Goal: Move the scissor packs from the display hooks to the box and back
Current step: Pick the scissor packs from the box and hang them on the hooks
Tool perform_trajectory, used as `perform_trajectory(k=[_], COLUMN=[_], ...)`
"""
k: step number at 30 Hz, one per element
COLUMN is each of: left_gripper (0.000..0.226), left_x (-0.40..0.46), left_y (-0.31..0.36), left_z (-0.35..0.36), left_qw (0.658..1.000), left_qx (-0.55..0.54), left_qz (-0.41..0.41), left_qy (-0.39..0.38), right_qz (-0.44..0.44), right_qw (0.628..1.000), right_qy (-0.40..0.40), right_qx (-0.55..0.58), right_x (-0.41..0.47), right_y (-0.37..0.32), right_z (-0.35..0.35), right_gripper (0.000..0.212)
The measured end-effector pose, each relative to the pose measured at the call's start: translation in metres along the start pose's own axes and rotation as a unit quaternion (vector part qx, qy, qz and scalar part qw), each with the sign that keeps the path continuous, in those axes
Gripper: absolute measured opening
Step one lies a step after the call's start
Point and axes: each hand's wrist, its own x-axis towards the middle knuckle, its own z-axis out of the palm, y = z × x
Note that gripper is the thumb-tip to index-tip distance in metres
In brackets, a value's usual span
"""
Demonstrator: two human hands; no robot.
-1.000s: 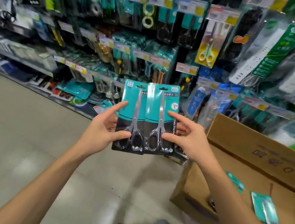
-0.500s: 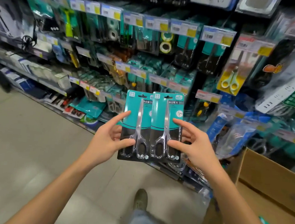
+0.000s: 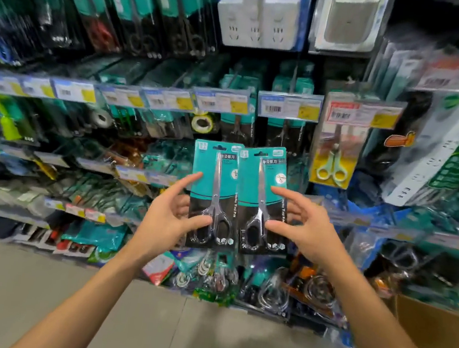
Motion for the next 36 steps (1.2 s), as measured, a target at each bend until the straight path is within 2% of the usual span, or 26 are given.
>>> perform_trajectory(k=[5, 10, 19, 29, 36], left_gripper=[0.07, 0.074, 0.072, 0.074, 0.074], left_x=[0.038, 0.058, 0.089, 0.108, 0.104], left_y=[-0.021, -0.034, -0.037, -0.035, -0.033], left_z=[-0.007, -0.006, 0.005, -0.007, -0.013], left_qw=[1.0, 1.0, 0.997, 0.995, 0.997], left_qx=[0.01, -0.006, 0.004, -0.017, 0.0], left_qz=[0.008, 0.004, 0.063, 0.066, 0.054], left_qy=[-0.003, -0.002, -0.044, -0.069, -0.057], right_qz=[0.002, 0.0, -0.028, -0.051, -0.049], right_qw=[1.0, 0.998, 0.99, 0.989, 0.988], right_qy=[0.015, 0.068, 0.137, 0.14, 0.144], right_qx=[0.0, 0.004, 0.021, -0.024, 0.028], right_x=[0.028, 0.037, 0.039, 0.065, 0.065], right_y=[-0.001, -0.003, -0.018, -0.023, -0.015], right_z=[-0.007, -0.01, -0.013, -0.025, -0.022], right_gripper=[0.057, 0.055, 0.053, 0.055, 0.058])
